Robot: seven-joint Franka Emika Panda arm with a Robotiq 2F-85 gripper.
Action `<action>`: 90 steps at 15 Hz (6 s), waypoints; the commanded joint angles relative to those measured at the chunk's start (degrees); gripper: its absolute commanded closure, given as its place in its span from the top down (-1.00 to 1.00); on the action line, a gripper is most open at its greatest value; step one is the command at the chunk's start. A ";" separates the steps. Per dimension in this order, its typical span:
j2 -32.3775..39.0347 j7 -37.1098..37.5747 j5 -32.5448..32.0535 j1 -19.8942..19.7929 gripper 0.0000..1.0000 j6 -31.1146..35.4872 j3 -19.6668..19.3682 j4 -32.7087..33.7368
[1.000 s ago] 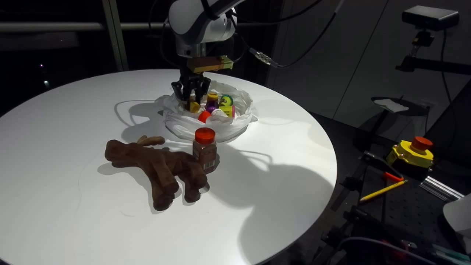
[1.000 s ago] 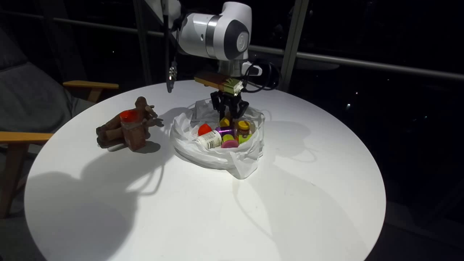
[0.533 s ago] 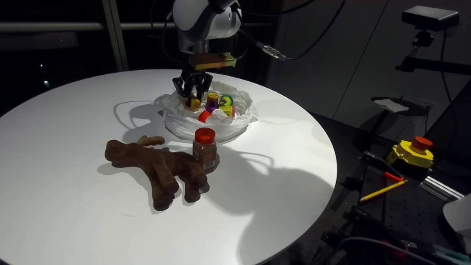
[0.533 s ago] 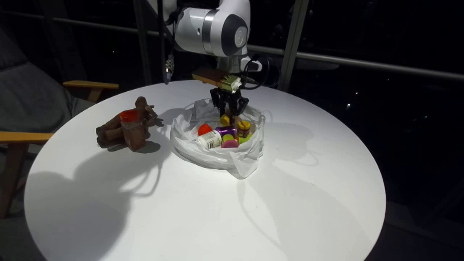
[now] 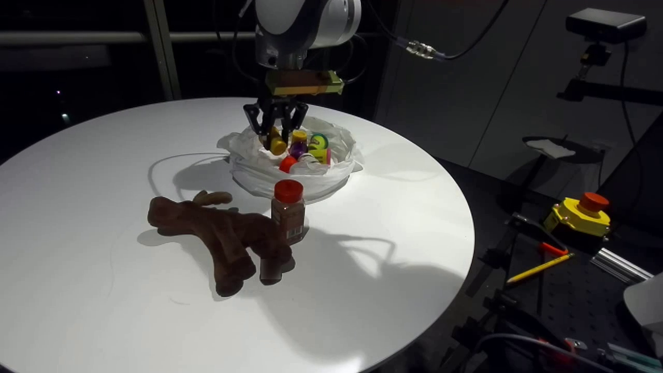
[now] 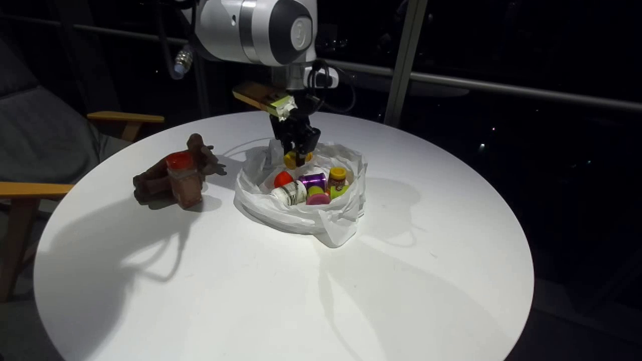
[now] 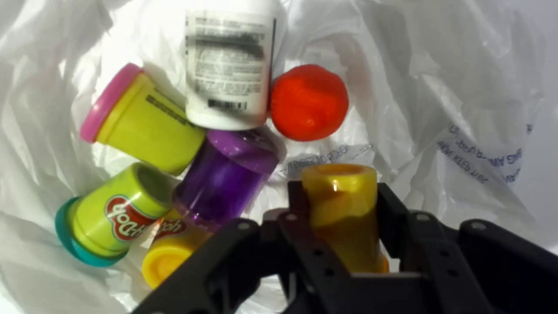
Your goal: Remove all the objects from the plastic and put them on the table.
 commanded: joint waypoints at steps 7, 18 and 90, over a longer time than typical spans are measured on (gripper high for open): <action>-26.69 9.34 3.19 3.55 -0.57 -7.02 1.19 -29.17; -30.59 15.32 0.68 4.17 -0.60 1.99 7.09 -41.99; 5.48 22.15 2.32 -2.20 0.47 0.66 -5.56 7.08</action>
